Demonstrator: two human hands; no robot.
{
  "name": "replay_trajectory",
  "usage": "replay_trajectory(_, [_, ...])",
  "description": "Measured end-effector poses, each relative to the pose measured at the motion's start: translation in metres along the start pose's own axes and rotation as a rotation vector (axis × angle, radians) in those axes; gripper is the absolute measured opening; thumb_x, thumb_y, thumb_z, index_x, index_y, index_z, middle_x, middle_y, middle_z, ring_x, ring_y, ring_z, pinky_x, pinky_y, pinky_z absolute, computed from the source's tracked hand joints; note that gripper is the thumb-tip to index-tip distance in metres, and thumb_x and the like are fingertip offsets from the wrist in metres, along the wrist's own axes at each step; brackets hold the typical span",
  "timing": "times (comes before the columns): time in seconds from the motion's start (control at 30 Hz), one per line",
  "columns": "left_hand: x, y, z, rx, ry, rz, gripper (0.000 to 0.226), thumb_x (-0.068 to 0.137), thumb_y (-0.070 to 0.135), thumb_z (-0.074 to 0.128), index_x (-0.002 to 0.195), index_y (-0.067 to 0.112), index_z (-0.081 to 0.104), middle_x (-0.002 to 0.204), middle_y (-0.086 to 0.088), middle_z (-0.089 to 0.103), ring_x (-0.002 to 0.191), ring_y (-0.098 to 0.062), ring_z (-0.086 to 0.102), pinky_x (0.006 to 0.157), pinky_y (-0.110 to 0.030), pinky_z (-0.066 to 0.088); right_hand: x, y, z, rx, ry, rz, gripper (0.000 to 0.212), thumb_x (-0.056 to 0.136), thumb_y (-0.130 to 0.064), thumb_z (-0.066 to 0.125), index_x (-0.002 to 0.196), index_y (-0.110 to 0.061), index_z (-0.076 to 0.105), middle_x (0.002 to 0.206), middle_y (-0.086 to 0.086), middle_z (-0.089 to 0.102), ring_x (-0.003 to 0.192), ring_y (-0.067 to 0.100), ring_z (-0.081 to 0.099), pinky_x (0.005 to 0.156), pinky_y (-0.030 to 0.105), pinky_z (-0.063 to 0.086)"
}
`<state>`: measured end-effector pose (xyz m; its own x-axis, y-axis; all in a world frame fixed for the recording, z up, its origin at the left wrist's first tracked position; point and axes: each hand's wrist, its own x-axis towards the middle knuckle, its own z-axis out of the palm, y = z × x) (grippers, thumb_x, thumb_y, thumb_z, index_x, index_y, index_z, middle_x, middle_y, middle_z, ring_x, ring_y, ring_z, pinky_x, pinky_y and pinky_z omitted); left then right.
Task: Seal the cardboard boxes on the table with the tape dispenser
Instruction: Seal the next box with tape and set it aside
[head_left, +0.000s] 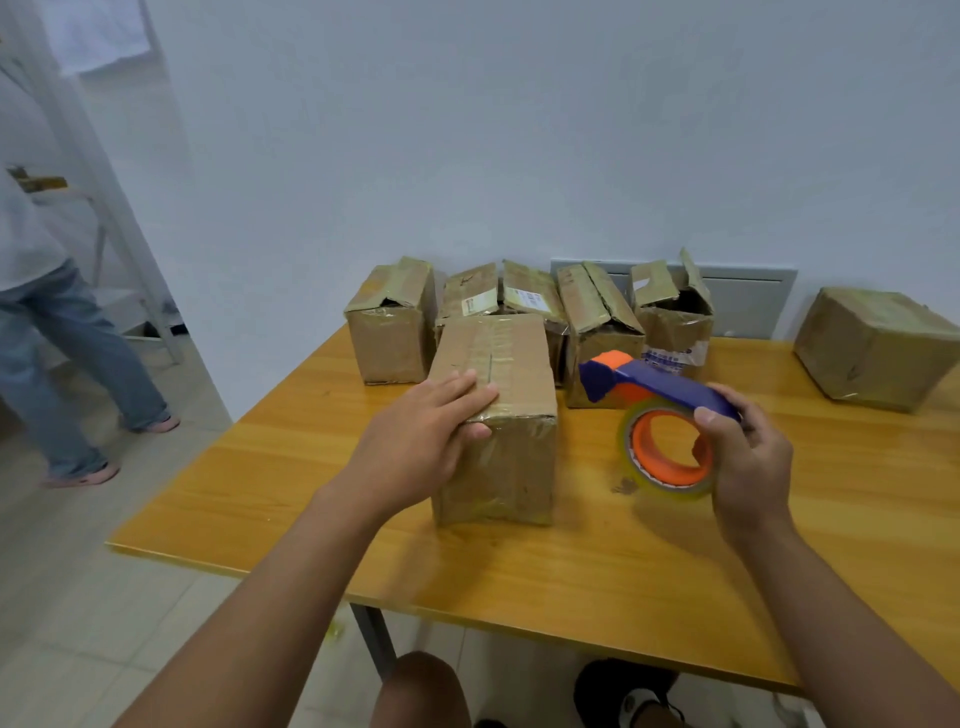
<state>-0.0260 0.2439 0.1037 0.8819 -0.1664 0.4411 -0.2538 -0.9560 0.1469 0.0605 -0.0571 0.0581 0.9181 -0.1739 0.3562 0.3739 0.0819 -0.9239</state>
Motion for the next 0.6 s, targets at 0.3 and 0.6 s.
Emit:
replay_trajectory(0.3, [0.013,0.025,-0.03,-0.467,0.142,-0.256,0.04,0.098,0.049,0.047,0.129,0.027,0.062,0.123,0.011,0.065,0.11,-0.002,0.057,0.091,-0.031,0.05,0.007,-0.083,0.014,0.222,-0.312,-0.063,0.047,0.076,-0.028,0.057,0.122,-0.016,0.06,0.11,0.007,0.065,0.095,0.022,0.066,0.071,0.031,0.057])
replay_trajectory(0.6, [0.023,0.072,-0.063,-1.47,-0.033,-0.497,0.053,0.095,0.061,0.041,0.087,0.011,0.055,0.062,-0.003,0.052,0.051,-0.013,0.039,0.048,-0.026,0.029,-0.001,-0.102,0.039,0.351,-0.539,-0.023,0.065,0.065,-0.036,0.059,0.123,-0.005,0.057,0.095,0.003,0.066,0.077,0.012,0.064,0.061,0.021,0.052])
